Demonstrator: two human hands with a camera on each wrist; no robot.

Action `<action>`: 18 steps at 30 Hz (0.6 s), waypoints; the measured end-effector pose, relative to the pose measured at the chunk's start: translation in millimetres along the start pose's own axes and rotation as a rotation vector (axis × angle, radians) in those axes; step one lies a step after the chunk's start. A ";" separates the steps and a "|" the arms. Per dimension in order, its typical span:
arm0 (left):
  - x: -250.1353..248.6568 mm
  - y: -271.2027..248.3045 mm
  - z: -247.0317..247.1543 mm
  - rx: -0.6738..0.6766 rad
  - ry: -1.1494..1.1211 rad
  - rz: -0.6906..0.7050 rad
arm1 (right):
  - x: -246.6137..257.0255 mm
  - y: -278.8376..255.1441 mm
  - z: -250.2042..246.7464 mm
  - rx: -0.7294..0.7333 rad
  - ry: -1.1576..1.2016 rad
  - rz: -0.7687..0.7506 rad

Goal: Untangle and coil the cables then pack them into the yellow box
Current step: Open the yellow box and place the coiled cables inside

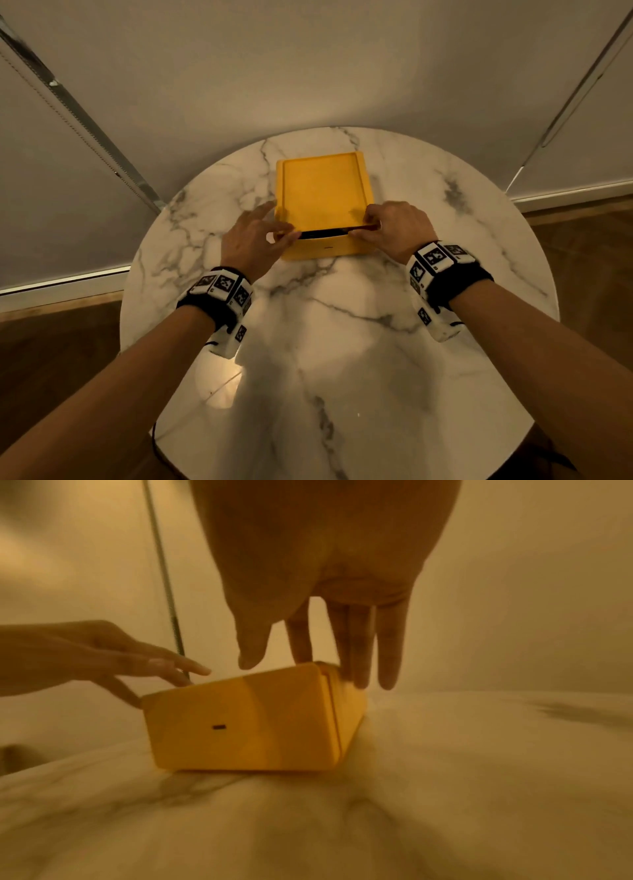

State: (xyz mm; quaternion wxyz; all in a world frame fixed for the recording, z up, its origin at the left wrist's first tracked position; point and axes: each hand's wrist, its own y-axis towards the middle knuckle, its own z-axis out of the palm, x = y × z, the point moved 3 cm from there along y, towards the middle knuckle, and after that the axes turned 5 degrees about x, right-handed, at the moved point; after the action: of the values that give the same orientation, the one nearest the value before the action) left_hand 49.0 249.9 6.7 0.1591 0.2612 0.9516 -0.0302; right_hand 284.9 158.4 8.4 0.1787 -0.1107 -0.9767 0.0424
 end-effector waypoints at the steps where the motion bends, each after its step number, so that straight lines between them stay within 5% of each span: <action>1: -4.2 4.6 -0.3 0.024 -0.024 0.042 | 3.4 0.0 -0.2 -0.013 -0.006 -0.020; 6: -28.3 44.5 9.3 0.323 -0.017 0.166 | 16.1 9.0 11.0 0.024 0.123 -0.026; 18: -45.5 56.8 7.2 0.281 0.646 0.405 | 26.1 11.8 9.7 0.056 0.033 0.006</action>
State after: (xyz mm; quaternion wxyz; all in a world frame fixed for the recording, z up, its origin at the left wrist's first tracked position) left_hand 116.9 275.7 15.8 -0.1826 0.4588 0.8685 -0.0444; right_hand 260.0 175.5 6.8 0.1976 -0.1093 -0.9718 0.0686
